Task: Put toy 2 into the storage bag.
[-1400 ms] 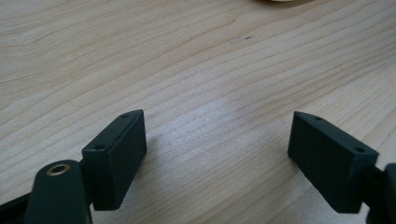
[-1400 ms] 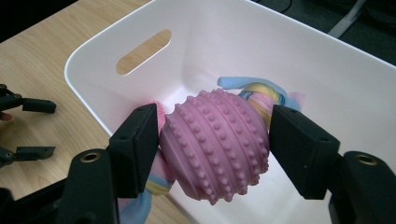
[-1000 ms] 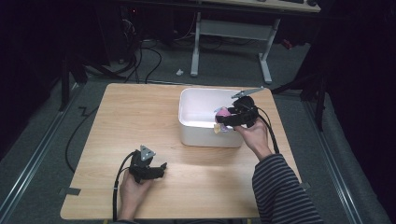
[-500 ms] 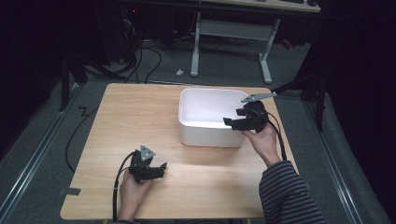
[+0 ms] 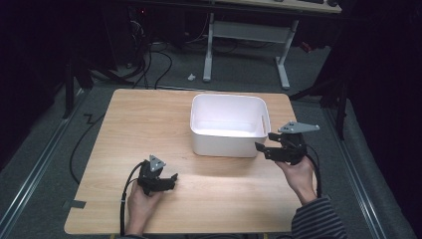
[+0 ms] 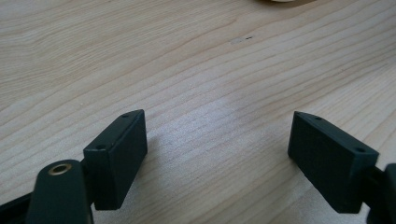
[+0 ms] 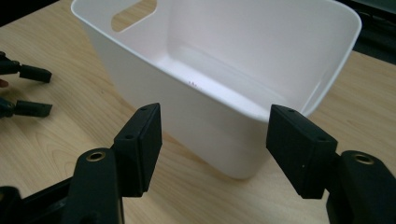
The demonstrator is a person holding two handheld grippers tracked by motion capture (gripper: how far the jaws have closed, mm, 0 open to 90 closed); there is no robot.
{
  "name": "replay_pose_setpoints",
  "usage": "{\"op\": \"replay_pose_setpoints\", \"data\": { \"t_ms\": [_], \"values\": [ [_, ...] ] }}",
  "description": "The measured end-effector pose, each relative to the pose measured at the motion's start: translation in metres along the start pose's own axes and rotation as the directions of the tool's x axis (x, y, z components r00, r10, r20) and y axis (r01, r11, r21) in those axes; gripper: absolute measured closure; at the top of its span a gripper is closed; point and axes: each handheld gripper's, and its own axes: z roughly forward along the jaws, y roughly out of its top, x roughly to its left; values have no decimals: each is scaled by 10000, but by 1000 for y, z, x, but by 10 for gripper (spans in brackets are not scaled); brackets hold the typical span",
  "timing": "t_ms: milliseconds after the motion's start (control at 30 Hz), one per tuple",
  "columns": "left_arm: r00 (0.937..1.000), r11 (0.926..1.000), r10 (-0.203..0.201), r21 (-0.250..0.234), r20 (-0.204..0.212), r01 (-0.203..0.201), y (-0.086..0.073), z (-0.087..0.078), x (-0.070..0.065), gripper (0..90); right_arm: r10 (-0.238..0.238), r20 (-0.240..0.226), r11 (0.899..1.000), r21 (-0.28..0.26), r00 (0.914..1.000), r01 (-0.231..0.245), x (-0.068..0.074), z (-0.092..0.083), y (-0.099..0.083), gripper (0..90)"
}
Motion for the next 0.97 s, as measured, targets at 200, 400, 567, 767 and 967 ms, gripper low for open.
{"op": "replay_pose_setpoints", "data": {
  "t_ms": [200,400,567,767,967],
  "values": [
    [10000,10000,-2,-7,4,2,0,0,0,200,158,196,9997,177,9997,-162,2,1,-31,354],
    [10000,10000,-5,-8,2,5,0,0,0,200,875,367,9947,505,9955,-893,-3,28,-86,354],
    [10000,10000,-10,-8,0,10,0,0,0,200,1019,726,9908,815,9921,-1077,-6,55,-123,356],
    [10000,10000,-14,-6,-7,14,0,0,0,200,600,1073,9936,892,9924,-697,-4,68,-133,329],
    [10000,10000,-15,-8,-9,15,0,0,0,200,696,1138,9921,957,9911,-806,-4,68,-133,279]
  ]
}}
